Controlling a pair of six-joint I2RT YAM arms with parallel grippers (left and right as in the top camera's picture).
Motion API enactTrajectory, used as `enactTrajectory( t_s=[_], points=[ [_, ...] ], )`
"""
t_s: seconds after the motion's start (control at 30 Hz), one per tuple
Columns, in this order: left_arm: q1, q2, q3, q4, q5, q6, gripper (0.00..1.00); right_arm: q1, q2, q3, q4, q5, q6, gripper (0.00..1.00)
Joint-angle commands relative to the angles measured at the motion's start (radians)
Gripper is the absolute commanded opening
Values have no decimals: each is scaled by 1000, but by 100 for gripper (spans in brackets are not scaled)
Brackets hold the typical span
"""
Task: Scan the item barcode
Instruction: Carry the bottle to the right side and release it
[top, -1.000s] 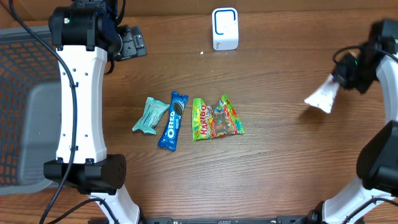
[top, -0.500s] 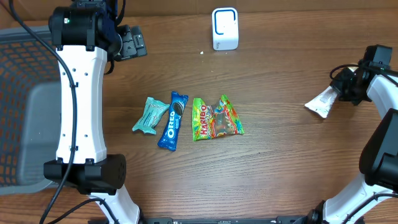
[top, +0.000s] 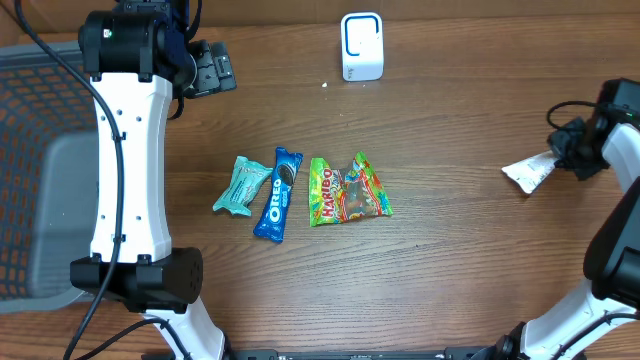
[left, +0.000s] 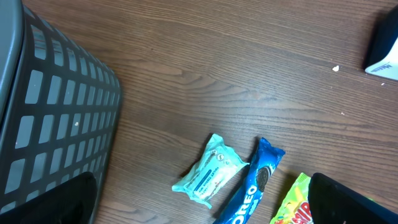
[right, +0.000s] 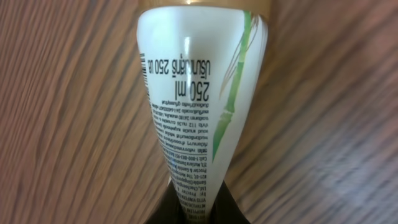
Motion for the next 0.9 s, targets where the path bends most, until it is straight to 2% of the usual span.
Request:
enactTrajectory(
  t_s=[0.0,0.07,0.1,0.17,0.27,0.3,0.37,0.4,0.53,0.73,0.87],
  points=[
    [5,0,-2,2,-13,16,100,-56,-21,8,12,16,78,4],
    [5,0,-2,2,-13,16,100,-76,-21,10,21,-22,74,4],
    [5,0,-1,2,-13,16,100,-84,-21,14,19,-21,74,15],
    [5,0,-2,2,-13,16,100,-103,-21,37,2,-29,73,56],
    [5,0,-2,1,-13,16,100,-124,-21,105,-41,-138,-17,75],
    [5,0,-2,2,-13,16,100,-127,-21,142,-73,-187,-45,77],
    [5,0,-2,2,-13,16,100,-128,-22,218,-137,-274,-101,73],
    [5,0,-2,2,-13,16,100,-119,-22,297,-193,-383,-176,70],
    [5,0,-2,2,-13,16,100,-69,-27,417,-298,-575,-325,70],
    [5,0,-2,2,-13,16,100,96,-26,444,-421,-597,-422,71],
    [5,0,-2,2,-13,16,100,277,-26,443,-508,-523,-499,71]
  ],
)
